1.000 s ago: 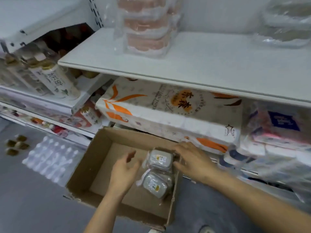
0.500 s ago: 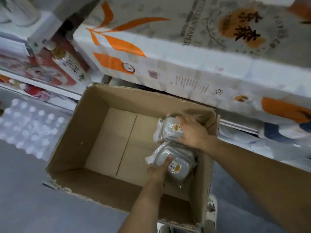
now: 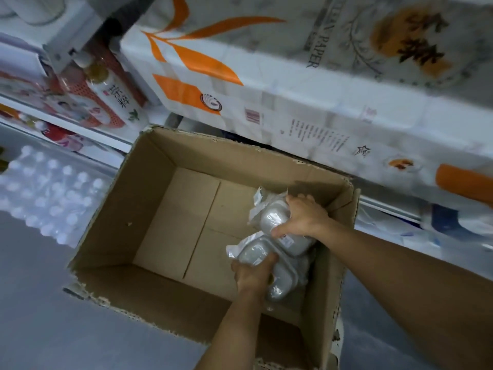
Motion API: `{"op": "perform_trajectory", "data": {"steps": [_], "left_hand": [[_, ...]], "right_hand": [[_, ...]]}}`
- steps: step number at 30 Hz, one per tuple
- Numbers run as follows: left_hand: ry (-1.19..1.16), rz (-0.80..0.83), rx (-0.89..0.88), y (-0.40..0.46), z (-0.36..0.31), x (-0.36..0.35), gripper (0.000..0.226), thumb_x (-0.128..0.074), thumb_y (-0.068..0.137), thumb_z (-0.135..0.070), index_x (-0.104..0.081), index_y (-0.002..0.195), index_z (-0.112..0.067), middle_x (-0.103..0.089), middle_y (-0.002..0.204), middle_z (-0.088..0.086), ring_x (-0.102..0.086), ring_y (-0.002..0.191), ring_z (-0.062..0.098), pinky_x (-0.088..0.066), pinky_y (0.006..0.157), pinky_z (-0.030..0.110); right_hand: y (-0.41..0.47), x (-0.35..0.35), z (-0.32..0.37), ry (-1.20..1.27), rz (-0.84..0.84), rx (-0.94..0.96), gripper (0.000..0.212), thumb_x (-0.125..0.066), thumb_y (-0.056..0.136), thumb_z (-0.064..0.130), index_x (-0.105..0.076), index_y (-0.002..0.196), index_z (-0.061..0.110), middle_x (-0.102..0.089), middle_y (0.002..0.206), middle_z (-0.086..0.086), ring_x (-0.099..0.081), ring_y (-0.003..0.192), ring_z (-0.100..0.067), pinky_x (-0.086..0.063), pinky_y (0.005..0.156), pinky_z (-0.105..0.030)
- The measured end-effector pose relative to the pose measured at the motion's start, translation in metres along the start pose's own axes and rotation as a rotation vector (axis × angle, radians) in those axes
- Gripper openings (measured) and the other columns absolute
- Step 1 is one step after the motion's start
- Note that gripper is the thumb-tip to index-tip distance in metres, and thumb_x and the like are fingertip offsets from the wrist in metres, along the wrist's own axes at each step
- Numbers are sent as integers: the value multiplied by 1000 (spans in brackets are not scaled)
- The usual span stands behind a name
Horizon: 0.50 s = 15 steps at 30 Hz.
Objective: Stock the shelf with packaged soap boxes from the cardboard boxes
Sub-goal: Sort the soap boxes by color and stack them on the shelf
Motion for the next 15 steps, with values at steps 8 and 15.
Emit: {"op": "perform_trajectory", "data": {"steps": [8,15], "left_hand": [[182,79,-318,-76,-78,49,102,-88,41,-47,-43,130,-23,-64,115,5,-66,100,25,-56,90,49],[382,116,-753,-209,-178,63,81,-86,60,-35,-41,128,-31,-64,108,-9,-64,95,11,-56,88,41]], "right_hand": [[-94,58,1,853,-142,4,30,-86,70,25,-60,86,22,-67,83,7,-62,70,-3,-43,51,-9],[-217,150,12,1167,-350,64,58,-88,67,26,-57,115,25,-69,106,1,-67,92,-13,-57,74,-26]]}}
Point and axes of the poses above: each hand's wrist, its own y-axis towards the middle knuckle, its own x-axis out of the back of the hand, z = x × y, the point moved 9 cm from there along y, towards the middle knuckle
